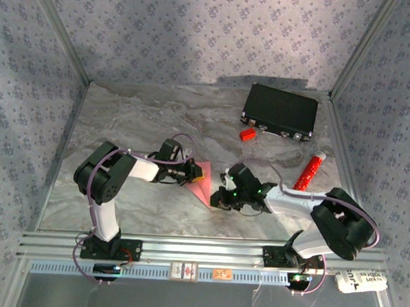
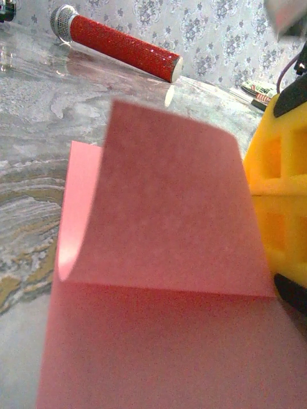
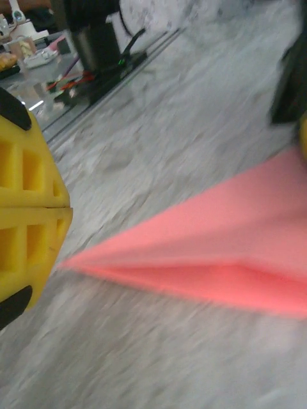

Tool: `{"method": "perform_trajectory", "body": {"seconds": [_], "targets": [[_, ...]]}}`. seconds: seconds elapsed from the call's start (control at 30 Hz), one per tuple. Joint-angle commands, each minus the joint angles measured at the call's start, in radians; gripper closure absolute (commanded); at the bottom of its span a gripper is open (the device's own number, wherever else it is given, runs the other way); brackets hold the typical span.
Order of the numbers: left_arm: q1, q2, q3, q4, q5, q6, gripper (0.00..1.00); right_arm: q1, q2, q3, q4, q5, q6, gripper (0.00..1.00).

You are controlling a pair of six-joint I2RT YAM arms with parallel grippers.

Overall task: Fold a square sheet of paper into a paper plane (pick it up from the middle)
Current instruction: Fourth fold the wing at the center of the table.

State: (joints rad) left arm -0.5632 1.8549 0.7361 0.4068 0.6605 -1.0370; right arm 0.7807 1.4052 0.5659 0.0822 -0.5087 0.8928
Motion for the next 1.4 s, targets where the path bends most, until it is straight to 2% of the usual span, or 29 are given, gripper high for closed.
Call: {"method": "perform_trajectory", "body": {"seconds": [0.0,0.23,0.4,0.63,0.93,1.2,1.37], "targets": [[0.0,0.027,-0.036,-0.085,-0.07,-0.003,0.99,-0.026,0.04,0.09,-0.058,0.008,-0.039,0.94],[-0.001,0.029,-0.034,-0.086,-0.071,-0.001,0.99,-0.023,0.211,0.239,-0.076,0.033,-0.057,0.94],[-0.001,0.027,-0.032,-0.09,-0.07,0.001,0.99,-0.019,0.274,0.269,-0.097,0.042,-0.058,0.93],[-0.001,0.027,-0.031,-0.093,-0.07,0.003,0.99,-0.011,0.28,0.185,-0.101,0.064,-0.046,0.93],[0.0,0.021,-0.019,-0.101,-0.066,0.011,0.98,-0.01,0.273,0.064,-0.021,0.062,-0.005,0.94],[-0.003,-0.067,0.012,-0.073,-0.027,0.028,0.87,-0.041,0.272,0.024,-0.003,0.038,-0.039,0.98],[-0.022,-0.128,0.013,-0.103,-0.015,0.053,0.98,-0.056,0.296,0.034,0.015,0.007,-0.053,0.99]]}}
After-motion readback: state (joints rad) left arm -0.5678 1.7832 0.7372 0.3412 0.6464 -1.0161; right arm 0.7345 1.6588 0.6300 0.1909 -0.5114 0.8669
